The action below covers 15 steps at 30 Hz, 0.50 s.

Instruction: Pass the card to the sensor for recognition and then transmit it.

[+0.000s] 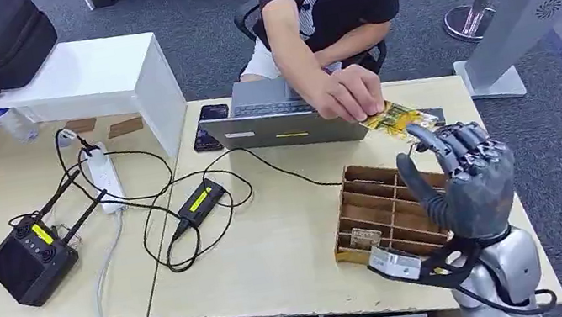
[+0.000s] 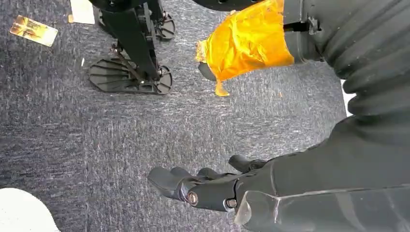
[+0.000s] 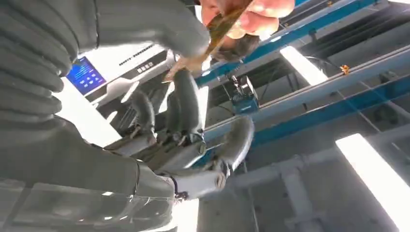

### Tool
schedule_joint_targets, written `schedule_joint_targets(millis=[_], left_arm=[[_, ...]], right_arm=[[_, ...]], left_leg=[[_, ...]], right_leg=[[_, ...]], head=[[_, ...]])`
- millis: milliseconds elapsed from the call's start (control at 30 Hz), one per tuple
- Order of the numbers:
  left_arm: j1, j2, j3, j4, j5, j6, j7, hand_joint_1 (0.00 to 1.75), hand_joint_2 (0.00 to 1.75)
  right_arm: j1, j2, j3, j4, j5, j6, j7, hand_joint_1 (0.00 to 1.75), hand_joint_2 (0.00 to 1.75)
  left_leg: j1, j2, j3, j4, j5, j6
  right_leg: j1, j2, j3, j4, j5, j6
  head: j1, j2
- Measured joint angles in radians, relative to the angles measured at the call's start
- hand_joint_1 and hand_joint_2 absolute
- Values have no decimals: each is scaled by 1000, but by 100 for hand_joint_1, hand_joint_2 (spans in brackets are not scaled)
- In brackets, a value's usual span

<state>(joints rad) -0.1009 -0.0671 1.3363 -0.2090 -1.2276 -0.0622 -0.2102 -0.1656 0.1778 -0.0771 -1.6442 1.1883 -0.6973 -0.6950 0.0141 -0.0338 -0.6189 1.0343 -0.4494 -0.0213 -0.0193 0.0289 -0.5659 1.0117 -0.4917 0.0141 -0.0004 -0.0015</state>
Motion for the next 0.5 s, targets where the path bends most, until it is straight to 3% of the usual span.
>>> schedule_joint_targets(millis=[433,467,500], left_arm=[[0,0,0,0,-9,-1,0,0,175],[0,0,0,0,-9,-1,0,0,175],[0,0,0,0,-10,-2,0,0,175]], right_arm=[[5,4,0,-26,114,0,-1,2,175],[5,4,-1,-26,116,0,-1,61,175],[4,4,-1,-26,125,0,-1,133,175]], left_leg=[[0,0,0,0,0,0],[0,0,0,0,0,0],[0,0,0,0,0,0]], right_leg=[[0,0,0,0,0,0],[0,0,0,0,0,0],[0,0,0,0,0,0]], head=[[0,0],[0,0],[0,0]])
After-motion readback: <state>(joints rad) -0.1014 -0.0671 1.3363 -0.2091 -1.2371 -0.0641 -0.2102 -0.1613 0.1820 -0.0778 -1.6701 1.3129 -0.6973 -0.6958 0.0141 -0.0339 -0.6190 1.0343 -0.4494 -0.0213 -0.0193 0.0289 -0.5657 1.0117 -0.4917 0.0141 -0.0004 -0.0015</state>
